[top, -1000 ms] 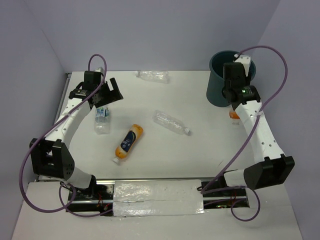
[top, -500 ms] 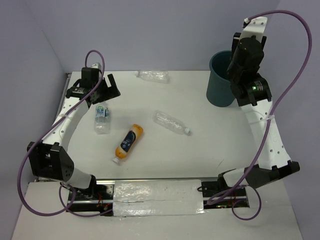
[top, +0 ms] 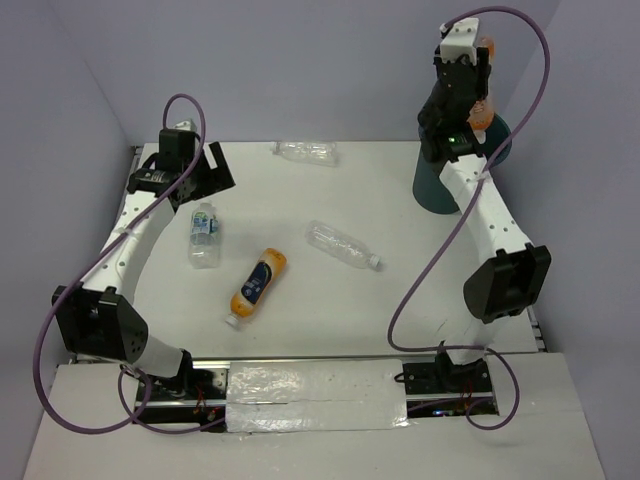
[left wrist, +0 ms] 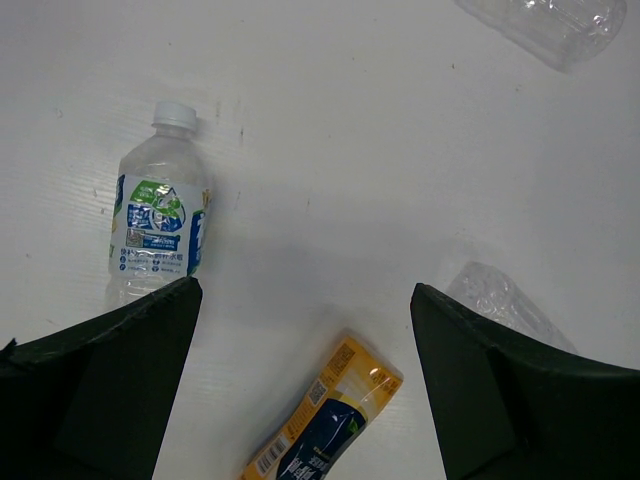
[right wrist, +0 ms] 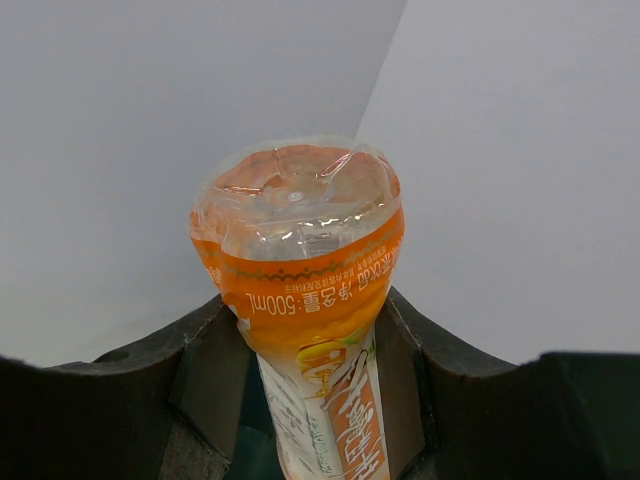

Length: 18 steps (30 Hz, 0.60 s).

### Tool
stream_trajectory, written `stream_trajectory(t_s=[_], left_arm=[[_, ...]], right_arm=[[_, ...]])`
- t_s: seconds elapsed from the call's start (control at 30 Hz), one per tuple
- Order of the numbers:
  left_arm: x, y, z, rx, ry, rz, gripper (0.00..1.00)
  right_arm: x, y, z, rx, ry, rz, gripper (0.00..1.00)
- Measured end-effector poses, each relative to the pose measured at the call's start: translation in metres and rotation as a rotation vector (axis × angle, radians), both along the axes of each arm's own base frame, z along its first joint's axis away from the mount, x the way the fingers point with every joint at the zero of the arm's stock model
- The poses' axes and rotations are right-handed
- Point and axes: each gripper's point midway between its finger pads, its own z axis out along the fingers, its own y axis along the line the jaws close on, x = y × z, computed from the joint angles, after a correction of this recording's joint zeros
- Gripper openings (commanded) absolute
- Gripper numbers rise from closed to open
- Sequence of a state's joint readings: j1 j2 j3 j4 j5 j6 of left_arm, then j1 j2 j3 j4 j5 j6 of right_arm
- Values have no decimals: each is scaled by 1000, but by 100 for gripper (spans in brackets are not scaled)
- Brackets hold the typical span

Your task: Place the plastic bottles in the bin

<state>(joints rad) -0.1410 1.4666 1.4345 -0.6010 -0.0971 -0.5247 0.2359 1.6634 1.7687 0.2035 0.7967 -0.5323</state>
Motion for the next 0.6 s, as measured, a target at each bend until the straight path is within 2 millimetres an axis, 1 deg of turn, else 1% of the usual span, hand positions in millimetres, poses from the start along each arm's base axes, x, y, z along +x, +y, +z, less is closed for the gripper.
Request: stream_trajectory(t_s=[0.07,0.13,0.37,0.43,0.47,0.6], left_arm=[[1,1,-2,5,5,6,99],[2,2,-4,11,13,10,99],[6,7,-9,30,26,35,99],[7,8,-10,35,27,41,99],[8,8,-10,37,27,43,99],[11,9,-14,43,39,49,99]], right_arm=[[12,-6,-5,1,3,-3,47],[20,-14,-7,11,-4,2,47],[31,-47,1,99,-95,18,48],[37,-48,1,117,-111,29,49],[42,-46,-3,124,-111,39,49],[57,-40,-23,151,-92,66,52]])
